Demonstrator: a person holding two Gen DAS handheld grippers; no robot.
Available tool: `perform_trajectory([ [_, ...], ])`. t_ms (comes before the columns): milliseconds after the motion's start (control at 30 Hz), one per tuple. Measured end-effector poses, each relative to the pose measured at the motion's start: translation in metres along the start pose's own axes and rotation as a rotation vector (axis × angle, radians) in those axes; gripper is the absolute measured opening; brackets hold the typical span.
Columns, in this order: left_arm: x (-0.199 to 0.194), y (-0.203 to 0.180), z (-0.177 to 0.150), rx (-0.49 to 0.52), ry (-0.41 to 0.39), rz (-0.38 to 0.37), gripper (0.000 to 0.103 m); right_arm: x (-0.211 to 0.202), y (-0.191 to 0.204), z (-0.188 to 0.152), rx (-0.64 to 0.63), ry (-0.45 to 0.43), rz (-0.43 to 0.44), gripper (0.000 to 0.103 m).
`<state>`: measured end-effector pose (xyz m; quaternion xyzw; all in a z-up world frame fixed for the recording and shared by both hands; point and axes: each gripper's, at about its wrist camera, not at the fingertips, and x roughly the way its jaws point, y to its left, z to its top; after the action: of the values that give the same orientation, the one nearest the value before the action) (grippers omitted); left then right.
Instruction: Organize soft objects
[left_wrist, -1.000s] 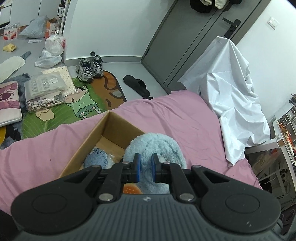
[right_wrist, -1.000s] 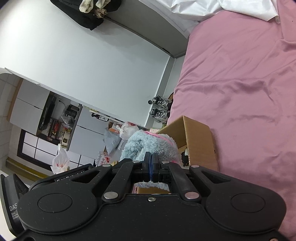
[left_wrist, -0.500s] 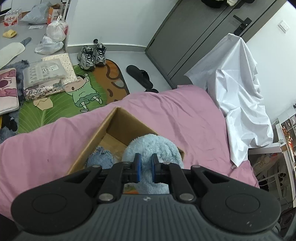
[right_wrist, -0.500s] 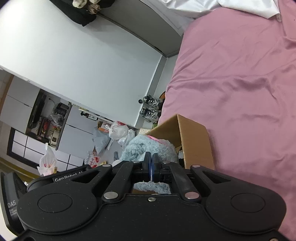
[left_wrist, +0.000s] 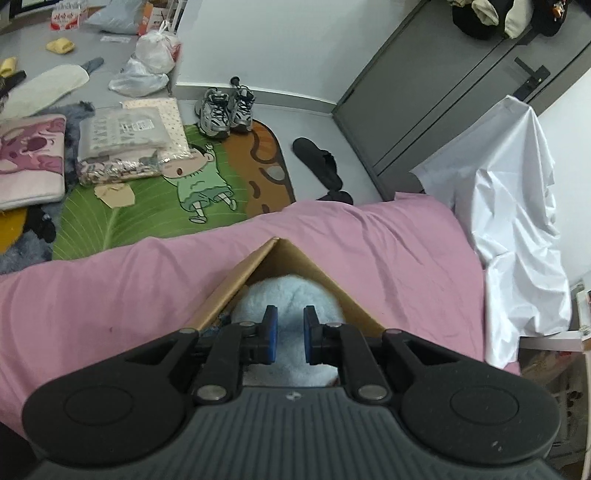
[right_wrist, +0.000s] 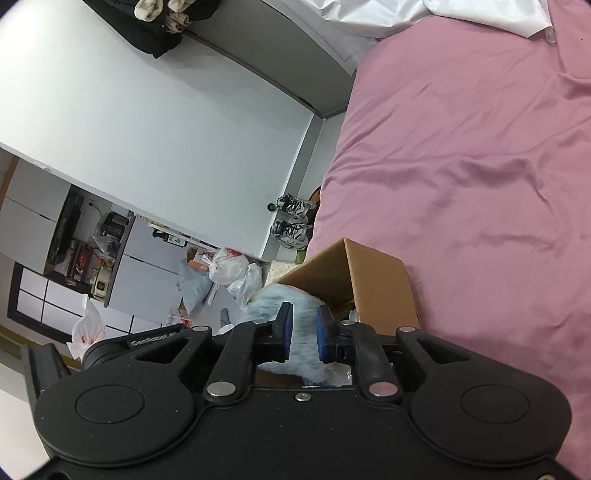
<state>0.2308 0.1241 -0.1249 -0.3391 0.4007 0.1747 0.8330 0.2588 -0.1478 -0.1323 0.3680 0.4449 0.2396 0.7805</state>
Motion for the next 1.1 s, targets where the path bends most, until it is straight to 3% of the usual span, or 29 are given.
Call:
perform_trajectory([
  [133,0.000,-0.010,-0.001,0.055,0.022,0.023,0.017,-0.001,0.001,0.002,-0.005,-0.003,0.000,0.021],
  [433,-0.026,-0.028,-0.007,0.134,-0.026,0.093,0.056,-0.016,0.006,0.002,-0.034,-0.040,-0.017,0.037],
  [633,-0.048,-0.033,-0.015,0.173,-0.054,0.107,0.068,-0.024,0.008,0.001,-0.059,-0.049,-0.038,0.047],
  [867,-0.073,-0.042,-0.029,0.253,-0.068,0.124,0.076,-0.044,0.013,0.000,-0.116,-0.086,-0.072,0.074],
  [967,-0.084,-0.046,-0.034,0.317,-0.052,0.101,0.089,-0.057,0.012,-0.004,-0.150,-0.096,-0.095,0.079],
  [1100,-0.098,-0.048,-0.043,0.397,0.002,0.030,0.092,-0.076,0.009,-0.010,-0.214,-0.096,-0.107,0.083],
])
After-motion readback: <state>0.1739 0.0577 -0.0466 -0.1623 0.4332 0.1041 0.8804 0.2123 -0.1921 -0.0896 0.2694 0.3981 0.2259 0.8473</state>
